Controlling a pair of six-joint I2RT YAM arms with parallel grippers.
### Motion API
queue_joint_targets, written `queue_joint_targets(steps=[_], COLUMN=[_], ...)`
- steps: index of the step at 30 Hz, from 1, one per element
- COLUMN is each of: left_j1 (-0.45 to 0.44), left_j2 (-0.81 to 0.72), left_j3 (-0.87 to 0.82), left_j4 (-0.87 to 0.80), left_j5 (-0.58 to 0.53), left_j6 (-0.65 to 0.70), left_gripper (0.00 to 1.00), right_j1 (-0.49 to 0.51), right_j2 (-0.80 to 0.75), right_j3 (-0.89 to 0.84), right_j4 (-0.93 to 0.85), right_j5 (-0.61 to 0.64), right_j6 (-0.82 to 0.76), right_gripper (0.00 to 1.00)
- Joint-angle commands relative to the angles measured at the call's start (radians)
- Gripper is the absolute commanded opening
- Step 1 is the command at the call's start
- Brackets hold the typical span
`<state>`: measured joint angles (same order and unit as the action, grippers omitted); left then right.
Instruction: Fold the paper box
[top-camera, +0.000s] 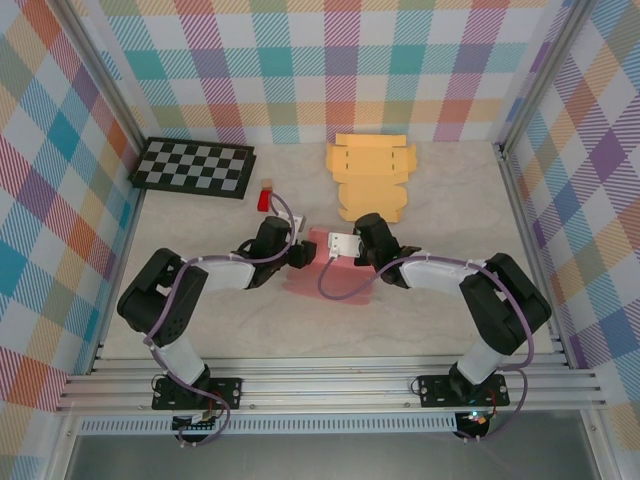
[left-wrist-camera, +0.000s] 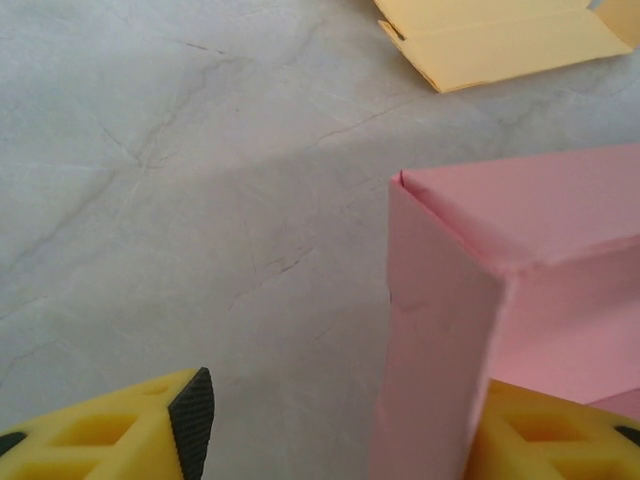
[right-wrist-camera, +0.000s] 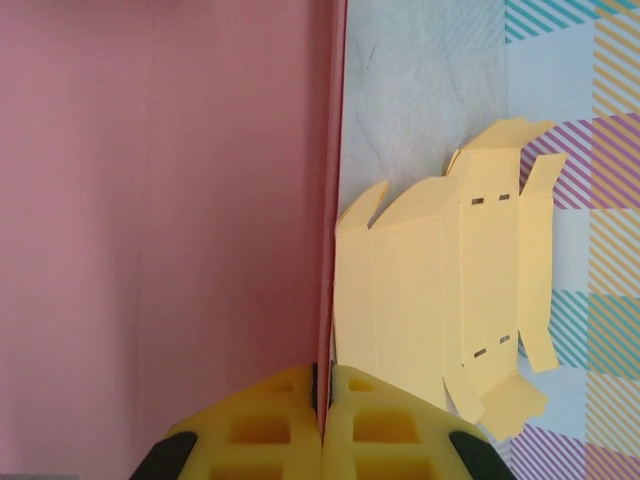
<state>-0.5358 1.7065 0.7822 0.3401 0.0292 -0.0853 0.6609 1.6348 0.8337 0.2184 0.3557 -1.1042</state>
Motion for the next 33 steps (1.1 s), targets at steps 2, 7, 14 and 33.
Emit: queue_joint_targets(steps=[2, 7, 14, 33], left_j1=[-0.025, -0.046, -0.046, -0.049], left_j2=[-0.036, 0.009, 0.082, 0.162], left_j3=[0.018, 0.081, 0.155, 0.169], left_j4=[-0.121, -0.216, -0.252, -0.324], left_j5=[-0.003, -0.016, -0.078, -0.307], left_j6=[0.018, 0.024, 0.048, 0.078], left_gripper=[0.62, 0.62, 0.54, 0.00], right_j1=[-0.007, -0.007, -0.007, -0.009], right_j2=[-0.012, -0.022, -0.056, -0.037], right_j3=[0.007, 0.008, -0.003, -0.009], right_j4=[-0.025, -0.006, -0.012, -0.020], right_j5=[0.027, 0.035, 0.020, 0.087], right_j6=[0.033, 0.041, 0.047, 0.053], right_gripper=[0.00, 0.00, 0.00, 0.00])
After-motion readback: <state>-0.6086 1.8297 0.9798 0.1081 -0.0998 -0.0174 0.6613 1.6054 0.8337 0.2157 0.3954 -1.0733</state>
